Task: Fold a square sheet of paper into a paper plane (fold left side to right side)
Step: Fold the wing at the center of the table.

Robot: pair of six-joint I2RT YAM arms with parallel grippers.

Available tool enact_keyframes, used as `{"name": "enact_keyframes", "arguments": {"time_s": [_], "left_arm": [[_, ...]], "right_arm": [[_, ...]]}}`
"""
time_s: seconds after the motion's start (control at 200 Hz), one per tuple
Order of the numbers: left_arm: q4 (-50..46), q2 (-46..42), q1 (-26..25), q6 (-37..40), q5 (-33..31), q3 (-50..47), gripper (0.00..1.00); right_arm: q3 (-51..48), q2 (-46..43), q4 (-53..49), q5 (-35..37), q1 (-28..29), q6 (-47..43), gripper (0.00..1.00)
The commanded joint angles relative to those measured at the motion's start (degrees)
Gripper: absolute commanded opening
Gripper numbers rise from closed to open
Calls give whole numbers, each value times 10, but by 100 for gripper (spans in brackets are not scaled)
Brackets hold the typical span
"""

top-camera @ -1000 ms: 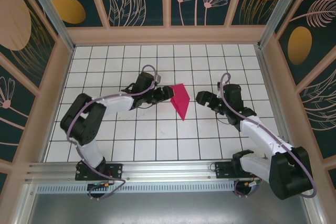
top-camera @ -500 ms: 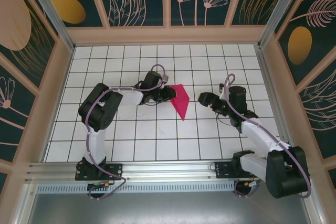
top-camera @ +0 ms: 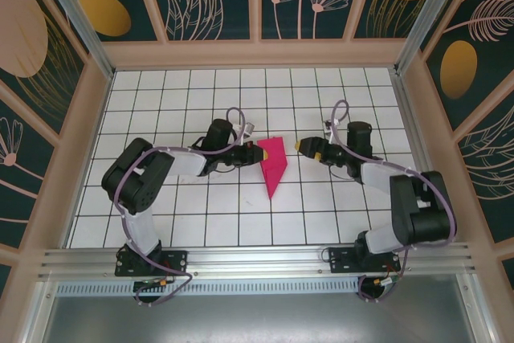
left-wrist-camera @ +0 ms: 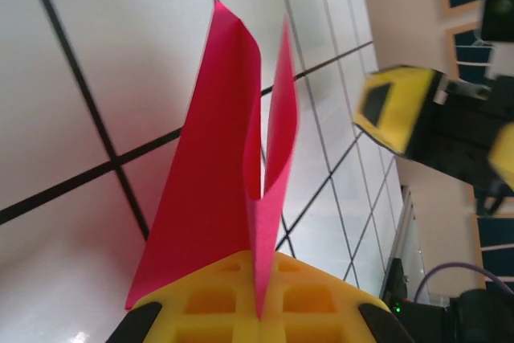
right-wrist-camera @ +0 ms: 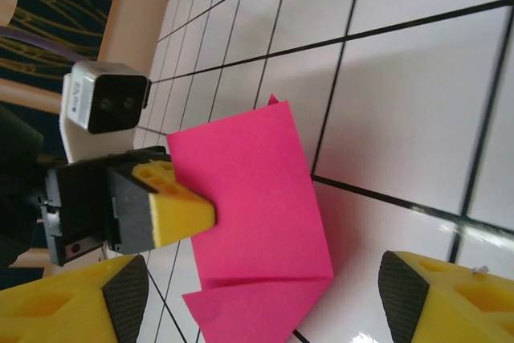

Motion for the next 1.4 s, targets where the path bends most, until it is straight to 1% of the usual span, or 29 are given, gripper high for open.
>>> {"name": "enact_keyframes", "arguments": {"time_s": [0.0,0.25,0.37,0.525,0.691,0.781,0.826,0.891,0.911,0.936,0.966,1.026,1.076,1.156,1.186,1.251,1.326,1.396], "left_arm": [[56,-26,4,25,43,-17,0],[71,-34,4,27,61,-26,0],[70,-28,4,29,63,-25,0],[70,-16,5,28,62,-22,0],[71,0,4,27,55,-17,0],[64,3,4,31,49,-15,2],[58,3,5,34,44,-14,5],[47,3,7,41,35,-12,7],[43,2,7,42,34,-13,8],[37,2,8,45,29,-11,11],[28,0,9,50,23,-9,18],[7,-6,14,60,10,-6,24],[-17,-17,19,73,-6,-3,32],[-59,-41,26,97,-31,3,34],[-82,-51,27,108,-46,7,38],[-126,-74,27,133,-80,14,46],[-151,-122,27,151,-109,7,49],[-166,-163,26,156,-130,-4,49]], "right_arm": [[40,38,44,-52,20,-44,78],[69,119,80,-84,38,-32,77],[79,143,81,-101,52,-30,73],[79,153,83,-110,62,-24,62],[74,152,77,-99,63,-24,45],[75,153,67,-93,63,-26,34],[76,153,63,-91,63,-26,28],[77,152,55,-85,63,-26,24],[77,152,53,-84,63,-24,22],[78,150,48,-82,63,-25,19],[79,150,43,-78,62,-25,17],[79,149,37,-72,62,-20,14],[80,147,30,-65,63,-16,12],[80,144,23,-56,63,-11,11],[80,143,20,-50,64,-6,11],[80,142,16,-43,63,6,6],[82,138,10,-29,66,27,2],[83,128,-1,-12,70,49,1]]}}
